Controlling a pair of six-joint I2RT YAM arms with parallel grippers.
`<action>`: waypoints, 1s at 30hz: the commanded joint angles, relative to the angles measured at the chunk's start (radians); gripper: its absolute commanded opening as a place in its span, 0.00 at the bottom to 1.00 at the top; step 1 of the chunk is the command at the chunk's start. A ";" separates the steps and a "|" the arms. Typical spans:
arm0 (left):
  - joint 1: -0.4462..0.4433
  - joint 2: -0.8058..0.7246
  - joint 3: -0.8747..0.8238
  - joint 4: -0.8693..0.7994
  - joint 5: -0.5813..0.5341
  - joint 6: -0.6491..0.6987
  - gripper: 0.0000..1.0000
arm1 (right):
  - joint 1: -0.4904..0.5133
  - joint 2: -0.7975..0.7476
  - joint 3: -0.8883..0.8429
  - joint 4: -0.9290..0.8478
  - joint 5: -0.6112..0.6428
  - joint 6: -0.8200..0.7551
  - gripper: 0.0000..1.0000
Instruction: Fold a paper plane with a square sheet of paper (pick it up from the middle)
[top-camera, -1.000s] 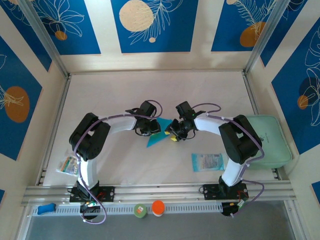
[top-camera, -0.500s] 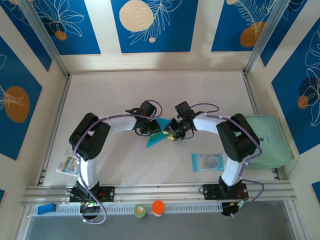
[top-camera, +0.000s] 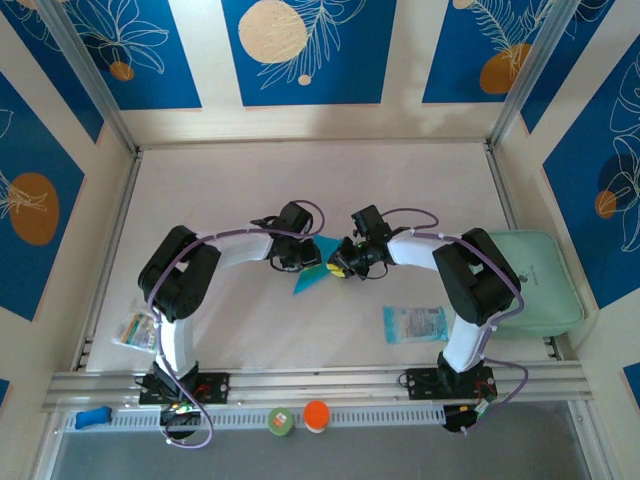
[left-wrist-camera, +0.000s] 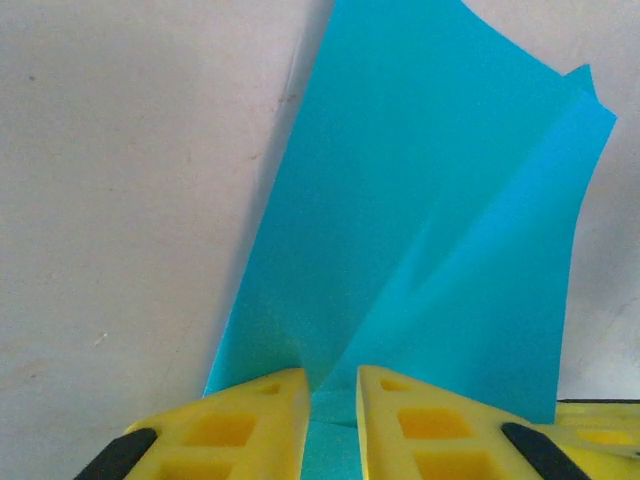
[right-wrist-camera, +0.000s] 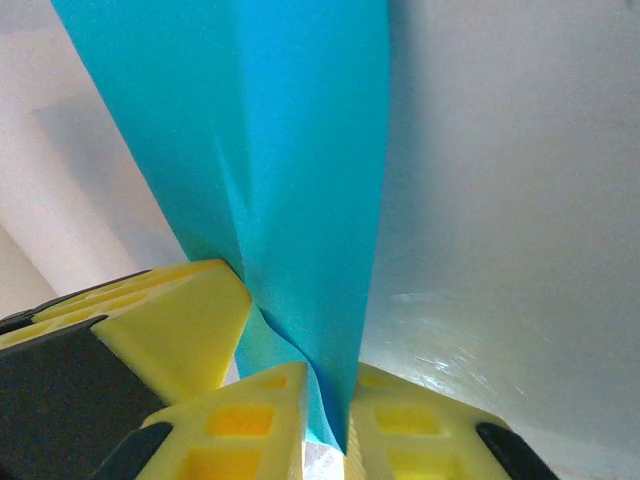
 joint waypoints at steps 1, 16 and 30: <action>-0.004 -0.007 -0.020 -0.037 -0.005 0.002 0.23 | 0.003 0.011 0.016 -0.015 -0.029 0.002 0.13; -0.028 -0.284 -0.179 0.125 -0.074 0.242 0.48 | -0.010 -0.136 0.029 -0.115 0.090 -0.029 0.00; -0.216 -0.329 -0.383 0.459 -0.301 0.752 0.70 | -0.038 -0.148 0.080 -0.198 0.043 0.037 0.00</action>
